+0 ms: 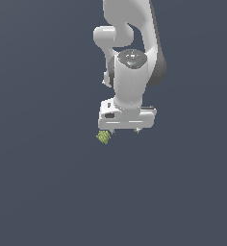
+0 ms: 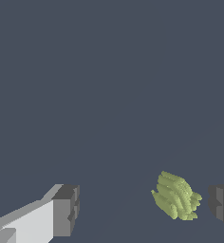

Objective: Pick up the object and move it to a goal position.

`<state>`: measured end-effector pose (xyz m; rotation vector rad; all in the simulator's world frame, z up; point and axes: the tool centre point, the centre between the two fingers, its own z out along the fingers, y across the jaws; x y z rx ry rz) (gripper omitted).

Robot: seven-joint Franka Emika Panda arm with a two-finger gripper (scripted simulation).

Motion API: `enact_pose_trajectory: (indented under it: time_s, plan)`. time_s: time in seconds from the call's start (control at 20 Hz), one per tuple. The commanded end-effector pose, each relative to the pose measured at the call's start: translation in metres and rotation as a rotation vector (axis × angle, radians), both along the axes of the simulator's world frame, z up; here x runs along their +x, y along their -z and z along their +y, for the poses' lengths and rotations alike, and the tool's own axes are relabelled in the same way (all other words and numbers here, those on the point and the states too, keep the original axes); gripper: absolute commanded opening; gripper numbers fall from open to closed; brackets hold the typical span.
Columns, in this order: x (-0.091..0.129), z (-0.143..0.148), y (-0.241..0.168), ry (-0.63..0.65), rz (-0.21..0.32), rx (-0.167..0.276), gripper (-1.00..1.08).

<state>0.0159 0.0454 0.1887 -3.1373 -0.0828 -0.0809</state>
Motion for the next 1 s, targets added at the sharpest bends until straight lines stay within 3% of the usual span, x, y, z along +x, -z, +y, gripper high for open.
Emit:
enact_pose_trajectory:
  time_s: [0.0, 0.55, 0.95]
  plan:
    - [0.0, 0.0, 0.0, 0.0, 0.0, 0.0, 1.0]
    - [0.003, 0.001, -0.01, 0.001, -0.017, -0.006, 1.0]
    - [-0.009, -0.02, 0.014, 0.078, -0.002, 0.001, 1.0]
